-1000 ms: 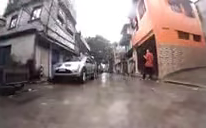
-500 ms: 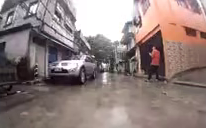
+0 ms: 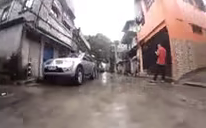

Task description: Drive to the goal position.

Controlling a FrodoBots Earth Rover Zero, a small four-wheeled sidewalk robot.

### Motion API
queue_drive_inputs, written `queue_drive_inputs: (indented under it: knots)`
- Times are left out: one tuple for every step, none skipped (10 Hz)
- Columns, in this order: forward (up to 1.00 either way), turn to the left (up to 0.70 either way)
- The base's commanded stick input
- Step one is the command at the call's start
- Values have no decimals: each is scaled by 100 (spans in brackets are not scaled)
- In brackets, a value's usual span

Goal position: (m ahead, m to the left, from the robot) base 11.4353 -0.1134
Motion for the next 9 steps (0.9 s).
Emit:
queue_drive_inputs:
  knots:
    - [99,0]
    - [99,0]
    - [99,0]
    - [99,0]
    - [99,0]
    - [99,0]
    - [99,0]
    - [99,0]
    - [99,0]
